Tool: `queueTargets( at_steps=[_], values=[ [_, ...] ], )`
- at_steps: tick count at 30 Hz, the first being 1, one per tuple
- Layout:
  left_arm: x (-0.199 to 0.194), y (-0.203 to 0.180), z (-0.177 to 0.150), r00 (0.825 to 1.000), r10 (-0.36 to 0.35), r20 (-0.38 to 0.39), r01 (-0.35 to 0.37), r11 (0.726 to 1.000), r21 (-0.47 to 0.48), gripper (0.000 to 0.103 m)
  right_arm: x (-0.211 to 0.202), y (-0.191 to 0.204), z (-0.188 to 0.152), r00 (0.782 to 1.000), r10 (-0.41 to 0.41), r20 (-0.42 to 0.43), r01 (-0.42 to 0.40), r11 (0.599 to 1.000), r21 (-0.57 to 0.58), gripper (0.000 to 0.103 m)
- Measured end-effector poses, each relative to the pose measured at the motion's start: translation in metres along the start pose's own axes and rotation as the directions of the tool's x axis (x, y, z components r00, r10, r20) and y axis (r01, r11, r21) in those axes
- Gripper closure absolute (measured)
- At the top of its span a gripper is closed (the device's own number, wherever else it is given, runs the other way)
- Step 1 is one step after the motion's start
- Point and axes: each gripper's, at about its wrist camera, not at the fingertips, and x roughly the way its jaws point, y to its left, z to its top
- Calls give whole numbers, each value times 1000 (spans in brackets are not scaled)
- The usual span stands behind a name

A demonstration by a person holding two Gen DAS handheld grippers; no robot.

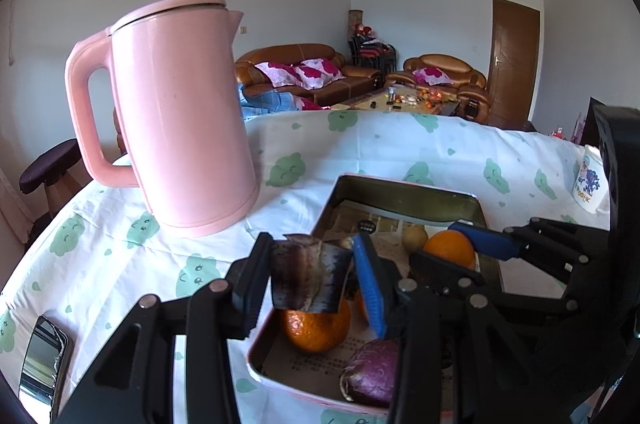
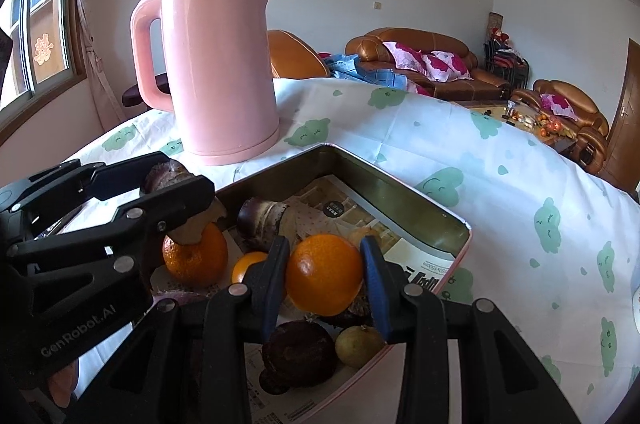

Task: Organize fruits
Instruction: 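Open the left tool to drop the cylinder while the right tool drops the orange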

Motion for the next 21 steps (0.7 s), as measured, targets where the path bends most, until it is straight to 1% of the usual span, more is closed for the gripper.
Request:
queueTargets(
  at_steps=[3,6,7,8,9,10,11,14,17,21],
  values=[
    [3,-1,-1,1000,0,-12,0,1000,1,56,1,-2,-1,1000,3,-9,-3,1000,9,63],
    [4,-1,-1,1000,-17,-22,17,1000,-2,54,1,-1,-3,1000,15,-14,-15,1000,0,63],
    [5,-1,-1,1000,-19,-21,19,1000,-5,50,1,-1,-3,1000,19,-15,-19,1000,-1,59],
    [4,0,-1,1000,-19,-18,19,1000,-7,45,1,0,-4,1000,23,-14,-23,1000,-2,49],
    [2,1,-1,1000,-18,-14,18,1000,-8,43,0,0,-4,1000,23,-9,-23,1000,-2,42],
    [1,1,-1,1000,-18,-9,18,1000,-7,39,-2,0,-5,1000,18,-2,-18,1000,-2,33],
    [-1,1,0,1000,-19,-1,18,1000,-8,35,-3,-1,-5,1000,16,2,-16,1000,-1,32],
    [-11,3,0,999,-28,32,28,999,-16,31,-14,-4,-5,1000,10,28,-10,1000,11,32],
    [-22,6,2,997,-32,67,34,999,-29,27,-26,-10,-6,998,-23,51,23,1000,14,32],
    [-30,9,3,995,-28,99,33,998,-54,26,-40,-21,-10,993,-86,86,84,996,27,32]
  ],
)
